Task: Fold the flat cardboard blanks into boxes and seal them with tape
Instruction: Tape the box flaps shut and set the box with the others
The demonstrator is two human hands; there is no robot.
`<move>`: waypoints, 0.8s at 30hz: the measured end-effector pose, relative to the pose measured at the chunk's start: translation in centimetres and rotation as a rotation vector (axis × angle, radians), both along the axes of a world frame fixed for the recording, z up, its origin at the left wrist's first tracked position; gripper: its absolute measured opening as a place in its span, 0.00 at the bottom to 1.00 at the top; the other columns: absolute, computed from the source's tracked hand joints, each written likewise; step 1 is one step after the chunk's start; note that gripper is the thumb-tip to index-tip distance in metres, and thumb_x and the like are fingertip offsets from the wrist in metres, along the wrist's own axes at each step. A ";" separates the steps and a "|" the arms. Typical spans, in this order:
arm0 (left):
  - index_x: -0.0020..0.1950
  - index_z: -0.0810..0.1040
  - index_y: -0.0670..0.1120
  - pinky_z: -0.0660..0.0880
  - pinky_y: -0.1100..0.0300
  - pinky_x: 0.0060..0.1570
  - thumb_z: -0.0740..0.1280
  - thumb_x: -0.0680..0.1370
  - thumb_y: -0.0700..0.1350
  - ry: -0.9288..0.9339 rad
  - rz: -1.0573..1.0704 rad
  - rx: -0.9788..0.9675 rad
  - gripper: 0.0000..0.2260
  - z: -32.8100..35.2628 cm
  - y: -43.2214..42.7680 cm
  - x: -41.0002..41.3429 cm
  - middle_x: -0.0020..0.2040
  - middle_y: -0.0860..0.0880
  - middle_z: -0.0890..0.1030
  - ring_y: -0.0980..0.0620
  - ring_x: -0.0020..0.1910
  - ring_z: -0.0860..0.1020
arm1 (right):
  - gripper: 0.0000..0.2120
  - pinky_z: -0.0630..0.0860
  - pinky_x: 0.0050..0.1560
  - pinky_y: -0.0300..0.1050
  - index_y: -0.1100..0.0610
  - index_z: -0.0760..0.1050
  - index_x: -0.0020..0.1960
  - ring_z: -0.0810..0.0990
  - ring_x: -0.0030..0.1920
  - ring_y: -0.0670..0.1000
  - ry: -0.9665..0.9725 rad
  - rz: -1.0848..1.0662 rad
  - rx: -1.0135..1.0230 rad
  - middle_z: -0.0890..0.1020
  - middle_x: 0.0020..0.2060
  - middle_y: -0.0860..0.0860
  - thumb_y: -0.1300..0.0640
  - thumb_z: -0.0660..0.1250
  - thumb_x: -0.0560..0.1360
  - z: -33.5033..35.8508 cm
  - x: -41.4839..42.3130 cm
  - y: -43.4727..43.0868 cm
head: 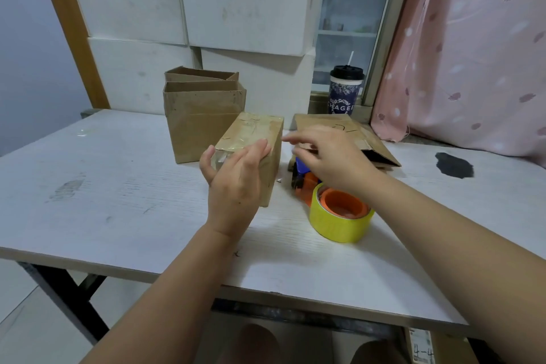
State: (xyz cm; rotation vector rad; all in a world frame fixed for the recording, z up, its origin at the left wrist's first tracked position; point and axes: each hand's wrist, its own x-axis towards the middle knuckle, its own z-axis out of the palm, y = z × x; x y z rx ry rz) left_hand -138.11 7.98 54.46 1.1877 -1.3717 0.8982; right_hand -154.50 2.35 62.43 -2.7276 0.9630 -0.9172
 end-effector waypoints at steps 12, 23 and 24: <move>0.57 0.70 0.47 0.57 0.53 0.61 0.65 0.73 0.32 -0.062 0.098 0.004 0.17 0.4 1.1 -0.1 0.43 0.51 0.81 0.51 0.39 0.80 | 0.18 0.51 0.64 0.24 0.53 0.72 0.69 0.66 0.71 0.43 0.189 0.160 0.063 0.72 0.69 0.48 0.59 0.63 0.80 0.5 2.4 0.2; 0.51 0.70 0.49 0.60 0.51 0.55 0.65 0.77 0.42 -0.108 0.180 -0.004 0.05 0.7 1.9 0.8 0.42 0.49 0.80 0.48 0.40 0.79 | 0.19 0.53 0.68 0.31 0.52 0.72 0.69 0.65 0.71 0.41 0.222 0.101 0.128 0.72 0.69 0.46 0.58 0.65 0.78 0.9 2.6 0.1; 0.52 0.70 0.48 0.60 0.51 0.54 0.65 0.77 0.44 -0.113 0.164 -0.013 0.06 0.7 2.0 0.9 0.42 0.49 0.80 0.48 0.41 0.78 | 0.20 0.53 0.69 0.33 0.52 0.71 0.69 0.64 0.71 0.41 0.234 0.092 0.124 0.72 0.69 0.46 0.57 0.65 0.78 1.0 2.7 0.1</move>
